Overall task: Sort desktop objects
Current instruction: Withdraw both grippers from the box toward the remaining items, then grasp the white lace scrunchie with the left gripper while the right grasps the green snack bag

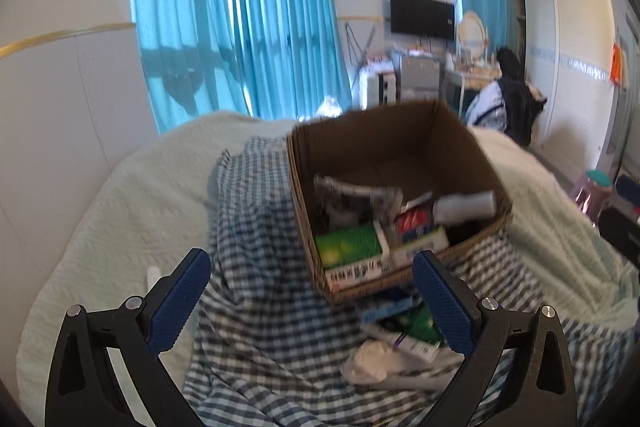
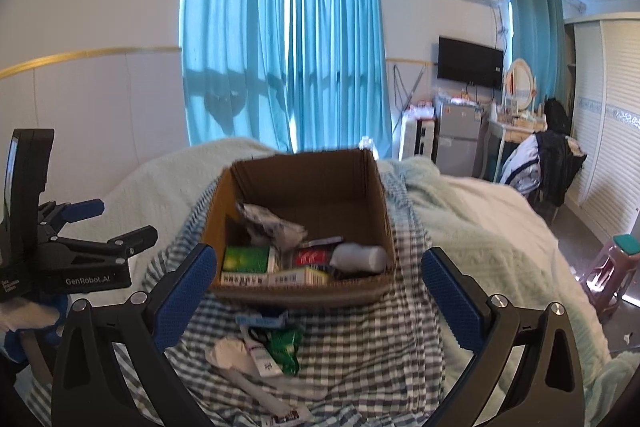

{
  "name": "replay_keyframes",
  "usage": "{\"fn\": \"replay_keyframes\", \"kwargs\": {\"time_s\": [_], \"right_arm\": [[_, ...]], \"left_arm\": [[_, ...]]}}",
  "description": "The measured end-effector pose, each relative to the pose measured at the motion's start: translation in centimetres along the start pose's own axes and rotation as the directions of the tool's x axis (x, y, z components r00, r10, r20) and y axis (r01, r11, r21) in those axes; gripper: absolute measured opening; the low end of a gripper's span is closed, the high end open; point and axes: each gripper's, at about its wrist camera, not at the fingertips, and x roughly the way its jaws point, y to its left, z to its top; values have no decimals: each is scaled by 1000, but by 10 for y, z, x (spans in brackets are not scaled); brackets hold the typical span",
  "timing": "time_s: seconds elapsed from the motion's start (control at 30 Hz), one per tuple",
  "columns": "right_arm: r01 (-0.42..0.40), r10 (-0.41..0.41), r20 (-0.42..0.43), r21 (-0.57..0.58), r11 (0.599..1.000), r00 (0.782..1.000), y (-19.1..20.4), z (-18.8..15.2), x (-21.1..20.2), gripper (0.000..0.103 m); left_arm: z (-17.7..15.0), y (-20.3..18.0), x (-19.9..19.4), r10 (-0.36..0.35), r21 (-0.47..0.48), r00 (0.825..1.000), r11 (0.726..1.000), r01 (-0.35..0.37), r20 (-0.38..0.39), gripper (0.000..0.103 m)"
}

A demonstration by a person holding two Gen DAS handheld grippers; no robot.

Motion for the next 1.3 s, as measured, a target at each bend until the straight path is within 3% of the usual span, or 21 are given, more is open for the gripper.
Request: {"fn": "replay_keyframes", "kwargs": {"time_s": [0.27,0.57,0.67,0.8,0.97,1.1,1.3], "right_arm": [[-31,27,-130,-29,999,991,-1,-35,46,91],[-59,56,-262,-7,998,964,-2,-65,97,91],[-64,59,-294,-7,998,954,1,-72,109,91],[-79,68,-339,-18,997,938,8,-83,124,91],[-84,71,-431,-12,996,900,12,-100,149,82],[-92,87,-496,14,996,864,11,-111,170,82],[-95,106,-548,49,994,830,12,-122,198,77]], "left_arm": [[-46,-6,48,-6,44,989,999,13,-149,99],[-91,-5,83,-53,72,952,994,78,-302,99],[-99,-8,95,-69,78,928,991,105,-367,99],[-110,-9,111,-117,61,881,985,162,-458,99],[-117,-13,127,-123,60,843,982,180,-523,91],[-124,-22,137,-117,80,821,978,195,-558,79],[-130,-30,147,-125,87,805,973,214,-580,79]]}}
